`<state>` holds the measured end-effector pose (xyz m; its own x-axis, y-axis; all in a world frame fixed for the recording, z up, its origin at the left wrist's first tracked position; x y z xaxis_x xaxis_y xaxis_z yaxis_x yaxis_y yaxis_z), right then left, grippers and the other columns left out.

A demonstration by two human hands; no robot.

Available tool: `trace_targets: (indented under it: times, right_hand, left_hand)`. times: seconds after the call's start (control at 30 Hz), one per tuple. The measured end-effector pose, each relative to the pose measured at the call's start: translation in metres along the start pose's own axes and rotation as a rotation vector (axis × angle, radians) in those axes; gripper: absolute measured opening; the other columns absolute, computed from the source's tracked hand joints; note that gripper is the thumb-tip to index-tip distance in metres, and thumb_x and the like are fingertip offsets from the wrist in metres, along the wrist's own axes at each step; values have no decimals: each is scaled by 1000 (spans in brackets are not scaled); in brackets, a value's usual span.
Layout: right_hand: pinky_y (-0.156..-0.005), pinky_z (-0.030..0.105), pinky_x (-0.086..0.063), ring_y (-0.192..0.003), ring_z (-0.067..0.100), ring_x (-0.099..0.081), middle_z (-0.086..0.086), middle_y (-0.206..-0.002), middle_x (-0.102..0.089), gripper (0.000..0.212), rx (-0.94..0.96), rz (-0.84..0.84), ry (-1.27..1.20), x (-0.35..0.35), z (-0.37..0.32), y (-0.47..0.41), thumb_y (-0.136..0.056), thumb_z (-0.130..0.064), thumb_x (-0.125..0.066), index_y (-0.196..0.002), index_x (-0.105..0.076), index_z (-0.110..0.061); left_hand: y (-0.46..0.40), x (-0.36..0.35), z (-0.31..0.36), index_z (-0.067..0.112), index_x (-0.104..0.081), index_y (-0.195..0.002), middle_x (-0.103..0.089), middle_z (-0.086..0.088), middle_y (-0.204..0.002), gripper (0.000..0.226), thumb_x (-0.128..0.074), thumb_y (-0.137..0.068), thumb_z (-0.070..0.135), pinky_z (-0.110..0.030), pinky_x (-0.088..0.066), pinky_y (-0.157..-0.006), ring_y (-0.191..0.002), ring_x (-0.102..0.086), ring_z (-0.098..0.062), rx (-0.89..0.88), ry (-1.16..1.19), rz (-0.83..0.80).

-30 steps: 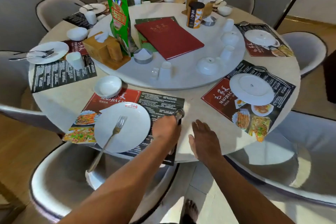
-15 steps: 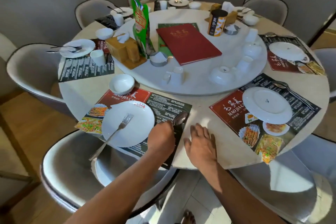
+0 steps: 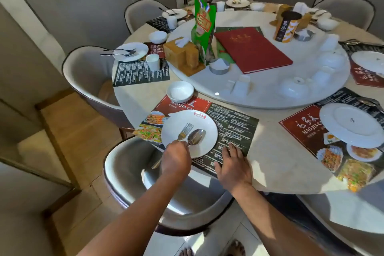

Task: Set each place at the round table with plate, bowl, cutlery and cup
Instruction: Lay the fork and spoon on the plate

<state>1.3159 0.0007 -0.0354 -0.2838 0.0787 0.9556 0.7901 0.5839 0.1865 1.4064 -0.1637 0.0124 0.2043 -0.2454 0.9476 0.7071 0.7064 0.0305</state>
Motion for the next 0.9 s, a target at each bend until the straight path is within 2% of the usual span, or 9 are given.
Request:
trace_targets:
  times: [0.2, 0.43, 0.9]
  right_hand:
    - [-121, 44, -23, -150, 31, -16, 10, -164, -20, 67, 6, -10, 8, -1, 1, 0, -100, -50, -41, -156, -26, -16]
    - [-115, 49, -32, -147, 36, -26, 14, -160, -31, 67, 0, -3, 9, -3, 0, 1, -97, -49, -38, -153, -36, -12]
    - [-121, 43, -23, -152, 28, -11, 6, -166, -13, 70, 9, -76, 30, -1, 4, -3, -101, -49, -41, -159, -18, -17]
  left_hand:
    - [-7, -7, -2, 16, -72, -111, -72, -6, -101, 24, -53, -99, 23, -29, -53, -77, -97, -63, -20, -64, -76, 3]
    - [-13, -15, -4, 15, -72, -108, -73, -6, -100, 21, -54, -99, 18, -30, -54, -76, -97, -68, -21, -54, -102, -38]
    - [-10, -15, 0, 14, -71, -111, -72, -6, -107, 20, -56, -99, 19, -32, -57, -78, -97, -71, -23, -84, -91, -73]
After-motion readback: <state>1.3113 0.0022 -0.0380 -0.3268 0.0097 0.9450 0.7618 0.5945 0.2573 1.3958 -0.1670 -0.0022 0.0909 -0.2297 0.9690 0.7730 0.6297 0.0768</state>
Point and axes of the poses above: each hand's wrist, its own y-axis away from the middle knuckle, its own x-axis out of the back of the hand, z = x × y, the point moved 6 cm from there along -y, towards the middle knuckle
